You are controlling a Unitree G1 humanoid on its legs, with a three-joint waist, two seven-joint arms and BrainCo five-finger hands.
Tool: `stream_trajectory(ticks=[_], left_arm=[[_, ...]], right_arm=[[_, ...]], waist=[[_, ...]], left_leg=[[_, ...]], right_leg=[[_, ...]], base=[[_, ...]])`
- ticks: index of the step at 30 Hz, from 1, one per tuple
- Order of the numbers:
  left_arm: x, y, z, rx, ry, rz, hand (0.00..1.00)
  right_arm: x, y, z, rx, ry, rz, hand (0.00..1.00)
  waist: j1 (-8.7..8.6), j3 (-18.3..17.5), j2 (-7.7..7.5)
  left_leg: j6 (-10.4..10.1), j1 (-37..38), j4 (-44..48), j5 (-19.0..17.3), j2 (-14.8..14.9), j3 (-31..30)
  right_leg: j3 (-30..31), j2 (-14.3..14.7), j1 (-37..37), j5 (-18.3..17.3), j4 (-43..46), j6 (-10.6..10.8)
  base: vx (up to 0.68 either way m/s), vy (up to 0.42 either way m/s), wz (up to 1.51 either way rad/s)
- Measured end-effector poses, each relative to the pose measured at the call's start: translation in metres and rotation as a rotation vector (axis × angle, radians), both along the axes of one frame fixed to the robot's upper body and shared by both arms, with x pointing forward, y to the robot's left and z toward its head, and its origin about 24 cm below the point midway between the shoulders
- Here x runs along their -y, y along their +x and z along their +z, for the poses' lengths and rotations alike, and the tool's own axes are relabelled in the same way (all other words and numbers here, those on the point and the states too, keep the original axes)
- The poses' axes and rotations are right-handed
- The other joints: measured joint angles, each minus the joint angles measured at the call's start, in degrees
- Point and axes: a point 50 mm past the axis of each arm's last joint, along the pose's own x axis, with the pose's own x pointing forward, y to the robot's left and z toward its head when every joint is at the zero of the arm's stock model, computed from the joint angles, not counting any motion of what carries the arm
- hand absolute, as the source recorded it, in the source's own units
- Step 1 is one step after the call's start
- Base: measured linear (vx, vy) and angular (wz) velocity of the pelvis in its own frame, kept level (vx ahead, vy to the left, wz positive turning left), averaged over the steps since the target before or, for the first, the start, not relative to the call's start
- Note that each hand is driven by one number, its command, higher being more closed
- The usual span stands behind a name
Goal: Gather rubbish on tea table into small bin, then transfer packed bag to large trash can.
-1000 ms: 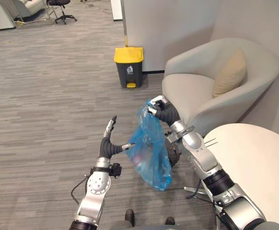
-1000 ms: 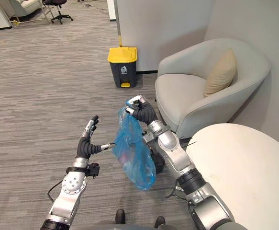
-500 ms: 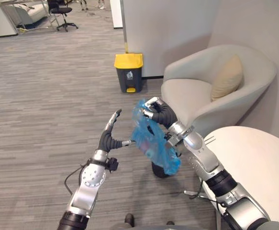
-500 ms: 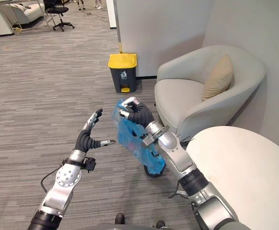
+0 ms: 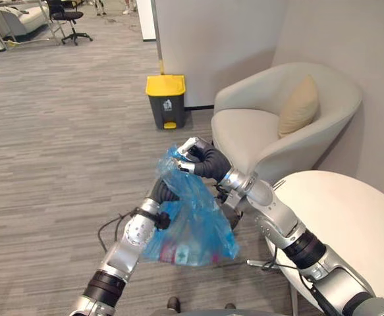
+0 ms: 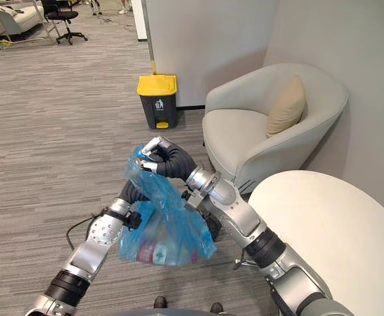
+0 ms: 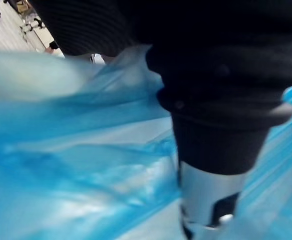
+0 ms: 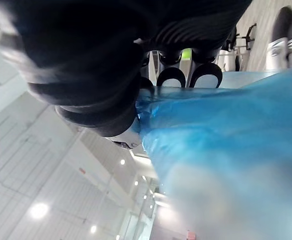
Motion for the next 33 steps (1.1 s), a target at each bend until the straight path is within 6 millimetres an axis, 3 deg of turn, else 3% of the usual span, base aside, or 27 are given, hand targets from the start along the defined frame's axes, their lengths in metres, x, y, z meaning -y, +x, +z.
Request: stream_trajectory(ticks=[3, 6, 7, 22, 29, 30, 33], left_arm=[[0.008, -0.008, -0.02, -0.103, 0.035, -0.049, 0.0], [0.008, -0.008, -0.022, -0.11, 0.027, -0.047, 0.0], [0.008, -0.008, -0.022, -0.111, 0.027, -0.047, 1.0], [0.016, -0.007, -0.016, -0.125, -0.128, -0.015, 1.0], [0.005, 0.0, -0.008, -0.082, -0.18, 0.082, 1.0], [0.0, 0.0, -0.006, -0.073, -0.189, 0.107, 1.0], [-0.006, 0.0, -0.002, -0.051, -0.228, 0.159, 1.0]], right_arm=[[-0.011, 0.0, 0.027, 0.097, 0.044, 0.007, 1.0], [-0.015, 0.006, 0.023, 0.086, 0.026, -0.022, 1.0], [-0.015, 0.008, 0.02, 0.076, 0.023, -0.031, 1.0], [-0.028, 0.013, 0.023, 0.104, -0.032, -0.038, 1.0], [-0.023, 0.016, 0.004, 0.066, -0.073, -0.075, 1.0], [-0.021, 0.016, -0.005, 0.04, -0.078, -0.083, 0.0], [-0.013, 0.014, -0.026, -0.011, -0.103, -0.118, 0.0]], waist=[[0.02, -0.1, -0.12], [0.26, -0.3, -0.42], [0.26, -0.3, -0.47], [0.14, -0.5, -0.83], [0.1, -0.6, -1.7], [0.11, -0.5, -1.84], [0.07, -0.5, -2.05]], left_leg=[[0.0, 0.0, 0.0, 0.0, 0.3, 0.2], [-0.2, 0.0, 0.0, 0.0, 0.5, -0.1], [-0.2, 0.0, 0.0, 0.0, 0.5, -0.1], [-0.3, -0.2, 0.0, 0.1, 0.7, -0.3], [-0.3, -0.2, 0.0, 0.1, 0.7, -0.2], [-0.3, -0.2, 0.0, 0.1, 0.7, -0.2], [-0.3, -0.2, 0.0, 0.1, 0.7, -0.2]], right_leg=[[0.2, 0.3, 0.0, 0.1, -0.2, -0.1], [0.1, 0.5, 0.2, 0.1, -0.3, -0.1], [0.0, 0.6, 0.2, 0.1, -0.3, -0.1], [-0.2, 0.8, 0.3, 0.1, -0.5, -0.2], [-0.1, 0.8, 0.2, 0.1, -0.5, -0.2], [-0.1, 0.8, 0.2, 0.1, -0.5, -0.2], [-0.1, 0.8, 0.2, 0.1, -0.5, -0.2]], base=[[0.0, -0.001, -0.03], [0.0, -0.003, 0.02], [0.0, 0.0, 0.0], [0.0, 0.0, 0.0], [0.0, 0.0, 0.0], [0.0, 0.0, 0.0], [0.0, 0.0, 0.0]])
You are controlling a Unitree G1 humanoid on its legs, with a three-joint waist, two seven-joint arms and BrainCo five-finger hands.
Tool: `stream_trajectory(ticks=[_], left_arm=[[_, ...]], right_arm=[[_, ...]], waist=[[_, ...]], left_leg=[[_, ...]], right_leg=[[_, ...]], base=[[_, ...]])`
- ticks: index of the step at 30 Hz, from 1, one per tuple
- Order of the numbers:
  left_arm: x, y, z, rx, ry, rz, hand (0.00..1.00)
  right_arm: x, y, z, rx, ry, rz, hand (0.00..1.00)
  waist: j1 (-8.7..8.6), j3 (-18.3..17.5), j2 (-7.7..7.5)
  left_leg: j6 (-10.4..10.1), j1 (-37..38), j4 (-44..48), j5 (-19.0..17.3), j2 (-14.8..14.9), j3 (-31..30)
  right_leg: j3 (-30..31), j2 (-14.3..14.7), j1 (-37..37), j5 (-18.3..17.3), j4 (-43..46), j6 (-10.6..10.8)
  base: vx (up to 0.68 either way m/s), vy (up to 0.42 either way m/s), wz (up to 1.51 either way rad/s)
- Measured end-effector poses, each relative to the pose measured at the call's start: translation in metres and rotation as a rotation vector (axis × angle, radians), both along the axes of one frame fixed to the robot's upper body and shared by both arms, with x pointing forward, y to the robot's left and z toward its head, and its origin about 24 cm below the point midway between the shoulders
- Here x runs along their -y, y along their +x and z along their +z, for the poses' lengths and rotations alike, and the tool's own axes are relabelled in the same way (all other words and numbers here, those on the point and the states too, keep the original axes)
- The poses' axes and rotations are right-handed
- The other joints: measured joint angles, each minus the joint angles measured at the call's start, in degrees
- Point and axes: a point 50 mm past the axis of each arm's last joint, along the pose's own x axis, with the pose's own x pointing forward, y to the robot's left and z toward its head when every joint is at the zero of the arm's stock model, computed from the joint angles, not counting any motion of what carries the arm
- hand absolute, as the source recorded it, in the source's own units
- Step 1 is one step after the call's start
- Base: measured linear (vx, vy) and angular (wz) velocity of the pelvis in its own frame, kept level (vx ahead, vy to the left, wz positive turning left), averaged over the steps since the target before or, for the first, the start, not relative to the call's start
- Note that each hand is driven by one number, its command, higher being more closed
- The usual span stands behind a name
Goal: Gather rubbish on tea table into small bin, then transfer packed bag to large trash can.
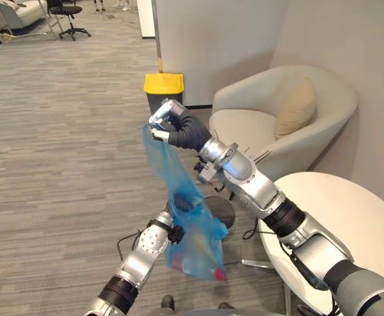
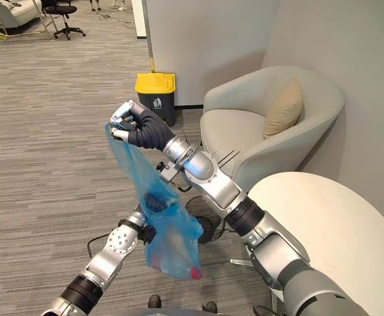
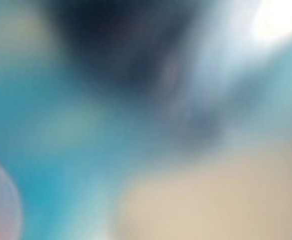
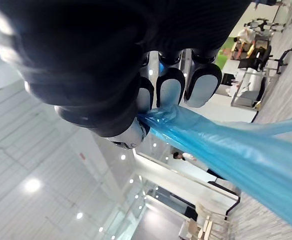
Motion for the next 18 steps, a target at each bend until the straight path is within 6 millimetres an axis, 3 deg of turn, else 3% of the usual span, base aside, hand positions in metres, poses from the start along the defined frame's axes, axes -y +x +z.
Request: stream_trajectory(ticks=[3, 7, 13, 18], left_arm=[[-0.011, -0.003, 0.002, 0.007, -0.065, 0.09, 1.0], [-0.022, -0.005, -0.001, -0.011, -0.123, 0.167, 1.0], [-0.047, -0.011, -0.006, -0.039, -0.21, 0.289, 1.0], [-0.073, -0.023, -0.013, -0.059, -0.205, 0.401, 1.0]], right_arm=[[0.012, -0.004, -0.028, -0.061, -0.035, -0.061, 0.0], [0.025, -0.004, -0.042, -0.064, -0.084, -0.14, 0.0], [0.05, -0.002, -0.048, -0.015, -0.15, -0.274, 0.0], [0.09, -0.006, -0.033, 0.106, -0.119, -0.514, 0.0]], waist=[[-0.01, 0.0, -0.09], [-0.16, 0.3, -0.53], [-0.14, 0.6, -1.01], [-0.16, 0.6, -1.0]], left_leg=[[0.0, 0.0, 0.0, 0.0, 0.0, -0.1], [0.0, 0.0, 0.0, 0.0, 0.0, -0.1], [0.0, -0.1, 0.0, -0.3, -0.3, -0.1], [-0.1, -0.1, 0.0, -0.2, -0.4, -0.2]], right_leg=[[0.0, 0.0, 0.0, -0.1, 0.0, 0.1], [-0.1, 0.0, 0.0, -0.1, 0.0, 0.1], [-0.2, -0.1, 0.0, -0.2, 0.0, 0.2], [-0.3, -0.3, 0.1, -0.4, -0.1, 0.4]], base=[[0.0, 0.0, 0.0], [0.0, 0.0, 0.0], [0.0, 0.0, 0.0], [0.0, 0.0, 0.0]])
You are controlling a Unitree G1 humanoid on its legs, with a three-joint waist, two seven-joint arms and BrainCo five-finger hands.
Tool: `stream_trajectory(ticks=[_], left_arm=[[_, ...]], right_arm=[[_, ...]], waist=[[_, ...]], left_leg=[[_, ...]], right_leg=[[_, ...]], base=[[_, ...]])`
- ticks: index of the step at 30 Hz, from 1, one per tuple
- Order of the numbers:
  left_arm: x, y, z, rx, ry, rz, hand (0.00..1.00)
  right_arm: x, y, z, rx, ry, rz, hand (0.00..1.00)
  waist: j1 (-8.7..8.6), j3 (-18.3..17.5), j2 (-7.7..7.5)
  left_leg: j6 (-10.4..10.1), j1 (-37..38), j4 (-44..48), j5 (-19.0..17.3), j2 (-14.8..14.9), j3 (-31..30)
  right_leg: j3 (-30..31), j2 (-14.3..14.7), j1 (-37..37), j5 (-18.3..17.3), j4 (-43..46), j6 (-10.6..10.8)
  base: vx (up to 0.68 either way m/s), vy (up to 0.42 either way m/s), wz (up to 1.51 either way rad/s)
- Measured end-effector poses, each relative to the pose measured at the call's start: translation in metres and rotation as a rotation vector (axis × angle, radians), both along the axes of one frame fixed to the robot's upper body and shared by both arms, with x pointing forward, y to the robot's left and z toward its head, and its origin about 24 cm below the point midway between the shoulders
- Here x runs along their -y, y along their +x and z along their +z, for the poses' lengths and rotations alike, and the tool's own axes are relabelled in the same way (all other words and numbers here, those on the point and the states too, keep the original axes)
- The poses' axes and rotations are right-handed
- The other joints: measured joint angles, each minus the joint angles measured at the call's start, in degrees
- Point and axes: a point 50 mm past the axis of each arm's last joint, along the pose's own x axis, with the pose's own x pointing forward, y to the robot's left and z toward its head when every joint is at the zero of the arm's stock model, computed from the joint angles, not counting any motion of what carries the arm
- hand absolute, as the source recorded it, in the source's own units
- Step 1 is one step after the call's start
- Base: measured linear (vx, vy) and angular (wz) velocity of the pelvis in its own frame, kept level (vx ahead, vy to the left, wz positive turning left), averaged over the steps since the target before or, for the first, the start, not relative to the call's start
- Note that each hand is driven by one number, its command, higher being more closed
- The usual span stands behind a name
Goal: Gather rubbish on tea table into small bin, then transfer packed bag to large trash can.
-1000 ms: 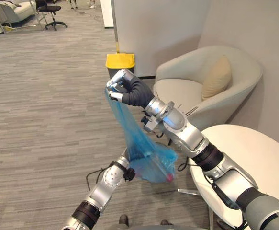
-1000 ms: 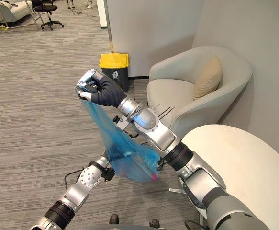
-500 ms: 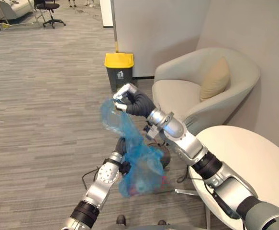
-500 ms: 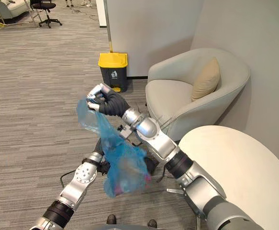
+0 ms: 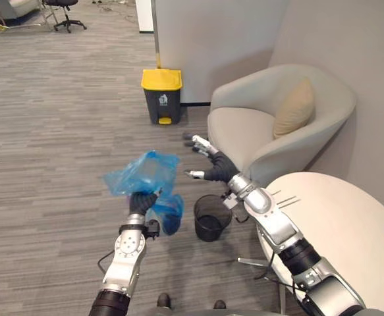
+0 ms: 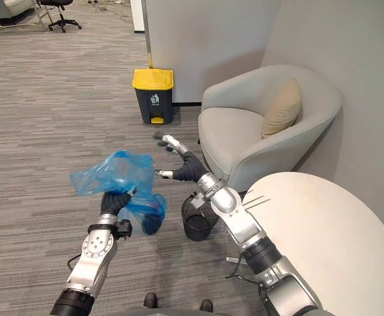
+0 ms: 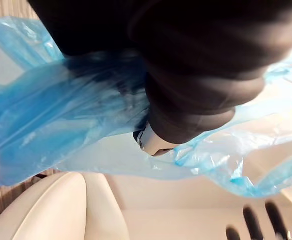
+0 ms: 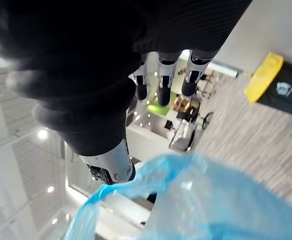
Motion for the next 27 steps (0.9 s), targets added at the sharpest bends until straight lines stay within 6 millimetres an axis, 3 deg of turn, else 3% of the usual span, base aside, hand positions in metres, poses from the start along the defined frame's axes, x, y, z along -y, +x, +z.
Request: stream_trajectory(ticks=[3, 7, 10, 12, 15, 18, 20, 22, 24, 25, 27], left_arm=[[-0.016, -0.014, -0.01, -0.052, 0.018, 0.068, 1.0], [-0.034, -0.037, -0.023, -0.126, 0.052, 0.137, 1.0], [-0.047, -0.053, -0.038, -0.204, 0.055, 0.18, 1.0], [-0.057, -0.069, -0.054, -0.29, 0.049, 0.221, 1.0], [-0.063, -0.086, -0.071, -0.383, 0.039, 0.245, 1.0], [-0.064, -0.092, -0.078, -0.421, 0.031, 0.255, 1.0], [-0.063, -0.086, -0.077, -0.407, 0.028, 0.25, 1.0], [-0.062, -0.082, -0.076, -0.399, 0.025, 0.247, 1.0], [-0.059, -0.079, -0.078, -0.401, 0.012, 0.245, 1.0], [-0.058, -0.08, -0.08, -0.407, 0.008, 0.246, 1.0], [-0.059, -0.083, -0.082, -0.421, 0.008, 0.251, 1.0]], right_arm=[[0.029, -0.008, -0.003, 0.022, 0.04, -0.132, 0.0], [0.06, -0.025, -0.042, -0.13, -0.005, -0.21, 0.0], [0.079, -0.045, -0.091, -0.352, -0.069, -0.231, 0.0], [0.089, -0.062, -0.135, -0.559, -0.097, -0.261, 0.0], [0.094, -0.081, -0.17, -0.716, -0.14, -0.297, 0.0], [0.094, -0.088, -0.184, -0.764, -0.175, -0.337, 0.0], [0.098, -0.089, -0.188, -0.773, -0.195, -0.378, 0.0], [0.106, -0.091, -0.192, -0.785, -0.214, -0.434, 0.0], [0.116, -0.088, -0.188, -0.759, -0.212, -0.498, 0.0], [0.121, -0.083, -0.184, -0.737, -0.212, -0.523, 0.0], [0.122, -0.08, -0.185, -0.738, -0.211, -0.538, 0.0]], waist=[[-0.09, 0.0, 0.01], [-0.1, 0.0, 0.13], [-0.03, 0.1, 0.28], [-0.27, 0.4, 0.66], [-0.45, 1.1, 1.64], [-0.65, 2.6, 2.71], [-0.76, 4.5, 3.2], [-1.18, 5.4, 3.33], [-1.36, 6.0, 3.34], [-1.31, 6.5, 4.04], [-0.86, 7.1, 3.4]], left_leg=[[0.0, 0.0, 0.0, 0.0, -0.2, -0.1], [0.2, -0.1, 0.0, -0.3, -0.6, -0.4], [0.4, -0.6, 0.0, -0.4, -1.2, -1.1], [0.4, -1.2, 0.0, -0.7, -1.4, -1.8], [0.4, -3.3, 0.0, -0.8, -1.9, -3.2], [0.3, -5.9, 1.0, -0.7, -2.0, -5.7], [0.3, -9.7, 5.1, -1.0, -2.7, -8.0], [1.7, -12.0, 6.1, -4.6, -1.9, -2.5], [4.1, -13.4, 10.0, -6.3, 0.8, 8.8], [4.1, -13.6, 13.4, -6.3, 3.2, 15.2], [3.1, -13.9, 16.7, -7.4, 3.2, 15.2]], right_leg=[[-0.1, -0.2, 0.1, -0.2, 0.0, 0.2], [-0.3, -0.6, 0.1, -0.5, 0.0, 0.4], [-1.0, -0.9, 0.0, -0.6, -0.1, 0.5], [-1.8, -1.1, -0.3, -0.9, -0.1, 0.4], [-2.8, -1.4, -1.3, -1.2, -0.1, 0.6], [-5.1, -2.0, -3.3, -2.3, 2.1, 0.9], [-8.4, -3.0, -4.8, -3.9, 5.1, 1.2], [-13.1, -4.3, -4.9, -4.8, 6.1, 1.3], [-16.0, -6.0, -4.8, -5.9, 6.9, 0.9], [-17.1, -6.5, -4.7, -7.2, 8.8, 1.8], [-17.4, -8.1, -4.2, -8.8, 11.5, 3.4]], base=[[0.0, 0.0, 0.0], [0.0, 0.005, 0.04], [0.0, 0.018, 0.13], [0.0, 0.028, 0.17], [-0.02, 0.016, 0.18], [0.01, 0.006, 0.53], [-0.02, 0.012, 0.85], [0.02, 0.046, 1.1], [0.11, 0.08, 0.84], [0.15, 0.103, 0.53], [0.18, 0.108, 0.33]])
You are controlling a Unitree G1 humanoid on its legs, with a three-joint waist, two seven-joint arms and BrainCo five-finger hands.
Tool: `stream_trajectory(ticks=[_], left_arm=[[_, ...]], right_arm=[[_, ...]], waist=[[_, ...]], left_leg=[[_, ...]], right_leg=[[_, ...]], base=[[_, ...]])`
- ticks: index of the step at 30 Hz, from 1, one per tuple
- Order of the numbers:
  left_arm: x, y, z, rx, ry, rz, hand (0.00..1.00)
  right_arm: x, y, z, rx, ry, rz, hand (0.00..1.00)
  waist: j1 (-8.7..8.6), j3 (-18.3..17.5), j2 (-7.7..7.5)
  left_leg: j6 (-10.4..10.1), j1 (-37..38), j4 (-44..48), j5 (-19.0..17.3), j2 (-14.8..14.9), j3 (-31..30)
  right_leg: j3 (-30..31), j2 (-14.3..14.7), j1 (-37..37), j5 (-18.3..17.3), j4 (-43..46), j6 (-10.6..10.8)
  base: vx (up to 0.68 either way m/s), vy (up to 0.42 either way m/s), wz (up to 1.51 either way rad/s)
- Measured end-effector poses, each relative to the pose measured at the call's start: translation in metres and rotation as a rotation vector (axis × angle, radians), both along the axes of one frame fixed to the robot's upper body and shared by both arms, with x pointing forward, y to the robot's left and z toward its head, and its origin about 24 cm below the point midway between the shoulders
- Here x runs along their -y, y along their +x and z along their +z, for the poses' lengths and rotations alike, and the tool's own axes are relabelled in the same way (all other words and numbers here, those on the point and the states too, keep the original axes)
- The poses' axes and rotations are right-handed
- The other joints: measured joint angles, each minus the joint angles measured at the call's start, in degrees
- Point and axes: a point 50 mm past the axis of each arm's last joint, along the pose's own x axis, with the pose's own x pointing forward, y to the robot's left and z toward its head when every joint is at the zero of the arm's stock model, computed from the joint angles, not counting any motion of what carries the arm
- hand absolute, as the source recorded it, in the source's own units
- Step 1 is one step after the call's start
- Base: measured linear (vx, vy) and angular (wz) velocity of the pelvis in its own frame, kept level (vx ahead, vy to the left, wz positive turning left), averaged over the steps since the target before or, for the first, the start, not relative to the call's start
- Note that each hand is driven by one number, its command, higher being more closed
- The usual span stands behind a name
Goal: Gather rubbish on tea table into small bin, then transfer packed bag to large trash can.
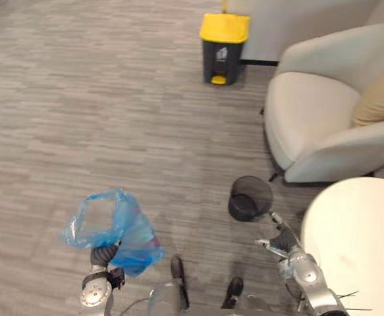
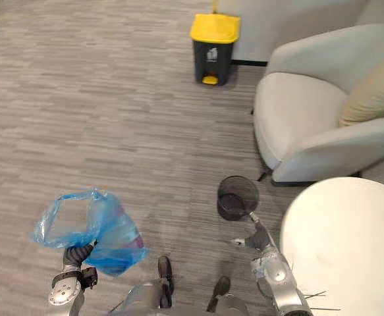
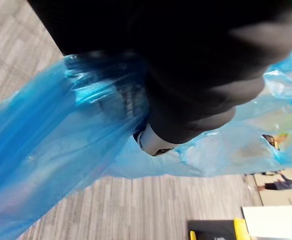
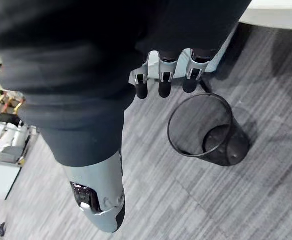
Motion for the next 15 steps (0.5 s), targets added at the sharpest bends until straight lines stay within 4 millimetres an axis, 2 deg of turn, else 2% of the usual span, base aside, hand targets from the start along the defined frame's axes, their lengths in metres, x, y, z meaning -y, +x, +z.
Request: stream_trajectory(ticks=[1, 2, 3, 4, 5, 6, 7, 8, 9, 10, 12, 13, 14, 15], left_arm=[[0.0, -0.006, -0.003, -0.017, -0.002, 0.003, 1.0], [0.0, -0.007, -0.003, -0.02, -0.003, 0.004, 1.0], [0.0, -0.009, -0.004, -0.025, -0.002, 0.004, 1.0], [-0.001, -0.011, -0.003, -0.027, 0.0, 0.004, 1.0], [0.0, -0.013, -0.004, -0.034, 0.0, 0.0, 1.0], [0.002, -0.014, -0.005, -0.04, -0.003, -0.012, 1.0], [0.001, -0.014, -0.004, -0.04, 0.001, -0.019, 1.0], [-0.004, -0.012, 0.0, -0.033, 0.021, -0.038, 1.0], [-0.007, -0.011, 0.002, -0.036, 0.033, -0.042, 1.0], [-0.008, -0.01, 0.002, -0.037, 0.037, -0.044, 1.0], [-0.005, -0.001, 0.007, -0.014, 0.048, -0.079, 1.0], [-0.004, 0.003, 0.008, -0.008, 0.05, -0.094, 1.0], [-0.001, 0.01, 0.011, 0.011, 0.049, -0.108, 1.0], [0.001, 0.016, 0.014, 0.029, 0.05, -0.116, 1.0]], right_arm=[[-0.001, 0.003, 0.001, 0.004, 0.001, -0.002, 0.0], [-0.001, 0.003, 0.001, 0.003, 0.002, -0.005, 0.0], [-0.001, 0.002, 0.0, 0.0, 0.005, -0.01, 0.0], [-0.001, 0.002, 0.0, -0.001, 0.008, -0.011, 0.0], [-0.001, -0.001, -0.002, -0.009, 0.012, -0.018, 0.0], [-0.001, -0.005, -0.005, -0.023, 0.016, -0.026, 0.0], [-0.003, -0.007, -0.007, -0.029, 0.023, -0.029, 0.0], [-0.01, -0.01, -0.011, -0.045, 0.048, -0.033, 0.0], [-0.013, -0.012, -0.013, -0.05, 0.064, -0.036, 0.0], [-0.015, -0.012, -0.014, -0.051, 0.069, -0.036, 0.0], [-0.014, -0.012, -0.013, -0.046, 0.069, -0.043, 0.0], [-0.013, -0.011, -0.013, -0.044, 0.067, -0.044, 0.0], [-0.012, -0.011, -0.011, -0.037, 0.064, -0.047, 0.0], [-0.012, -0.01, -0.01, -0.032, 0.064, -0.047, 0.0]], waist=[[0.49, 0.2, -0.42], [0.76, 0.3, -0.55], [0.99, 0.5, -0.99], [0.97, 0.6, -1.27], [0.56, 0.9, -1.69], [-0.43, 0.9, -1.68], [-0.84, 1.0, -1.81], [-1.96, 1.8, -2.28], [-2.19, 2.4, -1.88], [-2.29, 2.6, -2.11], [-2.81, 3.0, -2.27], [-3.04, 3.0, -2.23], [-3.82, 3.2, -1.95], [-4.47, 3.2, -2.08]], left_leg=[[0.1, -0.2, 2.8, -2.9, -0.4, -0.5], [0.3, -0.3, 4.2, -4.2, -0.6, -0.6], [0.4, -0.7, 7.0, -7.2, -1.3, -1.0], [0.5, -1.0, 8.4, -8.8, -1.6, -1.2], [1.0, -1.0, 10.4, -11.5, -3.1, -2.6], [1.8, -0.7, 11.7, -13.1, -4.1, -4.1], [2.2, -0.2, 11.9, -13.7, -4.6, -4.8], [3.4, 1.3, 12.2, -14.9, -5.2, -7.1], [3.4, 2.4, 12.0, -15.7, -5.2, -8.3], [3.4, 3.4, 11.6, -16.1, -5.2, -9.0], [2.6, 7.3, 9.5, -17.8, -5.2, -10.8], [2.2, 8.1, 9.1, -18.2, -5.2, -11.3], [1.0, 9.9, 8.4, -18.8, -5.2, -12.3], [-1.2, 11.9, 7.8, -19.2, -5.1, -13.0]], right_leg=[[-0.1, -1.0, 1.1, -0.9, 0.9, 1.1], [-0.1, -1.6, 1.3, -1.4, 1.5, 1.5], [-0.1, -3.3, 1.3, -3.5, 4.4, 2.6], [-0.4, -4.5, 1.2, -4.7, 6.6, 3.2], [0.1, -7.3, -0.2, -6.1, 13.7, 3.3], [3.1, -9.8, -3.8, -5.4, 23.5, 1.8], [5.8, -10.6, -6.1, -4.1, 28.7, -0.1], [12.6, -9.4, -11.0, -5.5, 37.8, 0.2], [14.3, -7.3, -12.9, -7.9, 39.6, 0.2], [14.7, -6.2, -13.9, -8.9, 39.4, -0.4], [13.7, -2.7, -18.5, -10.1, 33.3, -0.6], [13.3, -2.2, -19.9, -9.9, 30.8, -0.6], [12.3, -1.5, -21.9, -8.2, 24.4, -0.4], [11.8, -1.2, -23.0, -4.7, 17.7, -0.6]], base=[[0.18, 0.105, 0.13], [0.23, 0.169, 0.13], [0.16, 0.138, 0.13], [0.19, 0.157, 0.33], [0.2, 0.149, 0.57], [0.24, 0.154, 0.62], [0.37, 0.169, 0.74], [0.34, 0.099, 0.63], [0.34, 0.063, 0.56], [0.29, 0.0, 0.42], [0.38, -0.018, 0.48], [0.4, -0.05, 0.61], [0.56, -0.109, 0.65], [0.6, -0.133, 0.67]])
